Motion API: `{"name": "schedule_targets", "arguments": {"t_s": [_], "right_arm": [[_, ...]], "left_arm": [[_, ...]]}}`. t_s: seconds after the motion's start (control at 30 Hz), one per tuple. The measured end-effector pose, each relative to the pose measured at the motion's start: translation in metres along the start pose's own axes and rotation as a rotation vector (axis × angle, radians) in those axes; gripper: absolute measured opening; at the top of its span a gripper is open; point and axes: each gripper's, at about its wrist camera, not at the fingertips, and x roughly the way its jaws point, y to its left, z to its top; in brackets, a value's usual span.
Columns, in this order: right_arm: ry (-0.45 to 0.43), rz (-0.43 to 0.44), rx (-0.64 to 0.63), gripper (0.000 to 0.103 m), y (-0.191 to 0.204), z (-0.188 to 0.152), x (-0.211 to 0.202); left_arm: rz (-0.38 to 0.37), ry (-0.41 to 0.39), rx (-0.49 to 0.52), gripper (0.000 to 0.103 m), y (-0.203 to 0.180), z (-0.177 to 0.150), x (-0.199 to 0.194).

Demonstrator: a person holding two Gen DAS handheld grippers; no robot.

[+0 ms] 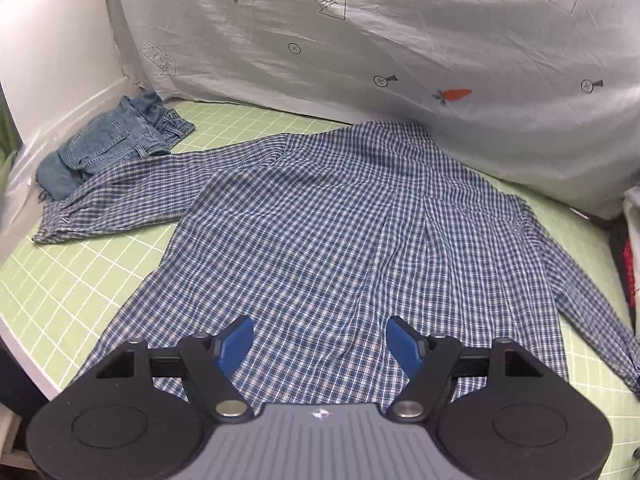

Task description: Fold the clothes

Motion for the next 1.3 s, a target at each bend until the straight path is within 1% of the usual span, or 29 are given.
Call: {"name": "schedule_targets", "arguments": {"t_s": [0.03,0.1,0.13,0.2,0.27,0.33,0.43,0.5,0.57,0.67,0.77,0.83,0.9,0.97,1.03,1.1,1.17,1.23,1.3], "right_arm": [[0.007,-0.009,0.002,0.08,-0.002,0.004,0.007],[0.028,-0.046,-0.029,0.07,-0.001,0.008,0.018],[0.022,-0.056,-0.043,0.068,-0.002,0.008,0.02],[0.013,-0.085,-0.06,0.068,-0.006,0.01,0.022],[0.008,-0.141,-0.061,0.067,-0.012,0.013,0.023],[0.013,-0.174,-0.031,0.068,-0.019,0.016,0.024],[0.033,-0.216,-0.026,0.068,-0.016,0.019,0.022],[0.02,-0.235,-0.056,0.071,-0.004,0.017,0.013],[-0.012,-0.23,-0.086,0.084,0.016,0.013,-0.003],[-0.031,-0.162,-0.122,0.089,0.057,-0.002,-0.033],[-0.021,-0.077,-0.164,0.093,0.119,-0.034,-0.069],[-0.015,0.002,-0.196,0.094,0.168,-0.066,-0.097],[-0.013,0.075,-0.22,0.095,0.221,-0.102,-0.126],[0.005,0.126,-0.253,0.096,0.277,-0.142,-0.154],[0.027,0.17,-0.283,0.096,0.33,-0.183,-0.176],[0.047,0.205,-0.298,0.096,0.374,-0.216,-0.192],[0.068,0.225,-0.302,0.096,0.409,-0.242,-0.204],[0.1,0.22,-0.307,0.096,0.433,-0.261,-0.213],[0.121,0.203,-0.308,0.099,0.447,-0.275,-0.224]], "left_arm": [[0.011,0.002,0.005,0.074,-0.003,0.001,-0.001],[0.03,0.01,0.005,0.074,-0.005,0.003,0.001],[0.035,0.013,0.006,0.074,-0.006,0.004,0.002],[0.043,0.013,0.011,0.074,-0.006,0.007,0.002],[0.053,0.011,0.017,0.074,-0.004,0.01,0.003],[0.061,0.01,0.017,0.074,0.004,0.014,0.005],[0.067,0.011,-0.001,0.075,0.021,0.022,0.011],[0.073,0.015,-0.017,0.077,0.037,0.028,0.017],[0.084,0.015,-0.03,0.081,0.055,0.035,0.024],[0.095,0.02,-0.044,0.081,0.09,0.046,0.038],[0.112,0.023,-0.064,0.081,0.136,0.057,0.054],[0.109,0.028,-0.075,0.082,0.176,0.065,0.065],[0.097,0.029,-0.08,0.085,0.219,0.075,0.079],[0.091,0.055,-0.08,0.085,0.265,0.085,0.095],[0.104,0.076,-0.093,0.085,0.309,0.093,0.109],[0.12,0.093,-0.106,0.085,0.35,0.101,0.123],[0.138,0.107,-0.117,0.085,0.388,0.107,0.137],[0.152,0.134,-0.143,0.085,0.418,0.117,0.152],[0.141,0.151,-0.162,0.085,0.442,0.123,0.164]]}}
